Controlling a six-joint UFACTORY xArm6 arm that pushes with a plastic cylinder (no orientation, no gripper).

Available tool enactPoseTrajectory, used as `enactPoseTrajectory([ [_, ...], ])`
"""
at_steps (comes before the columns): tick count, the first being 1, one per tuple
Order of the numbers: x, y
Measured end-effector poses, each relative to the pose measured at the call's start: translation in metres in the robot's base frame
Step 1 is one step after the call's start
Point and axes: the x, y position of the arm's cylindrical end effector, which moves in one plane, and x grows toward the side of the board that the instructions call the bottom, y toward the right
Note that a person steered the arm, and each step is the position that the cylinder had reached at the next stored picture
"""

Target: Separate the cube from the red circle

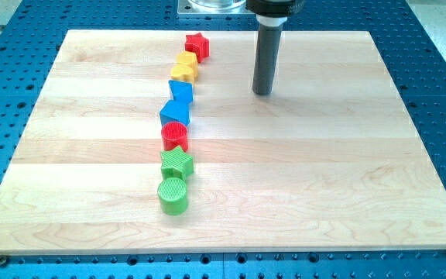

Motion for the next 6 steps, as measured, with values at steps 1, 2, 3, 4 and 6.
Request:
enactPoseTrajectory([
  [1, 0.057, -0.004],
  [2, 0.099, -0.057],
  [3, 0.1, -0.085],
  [4, 0.088, -0.101],
  [6, 0.048, -0.155],
])
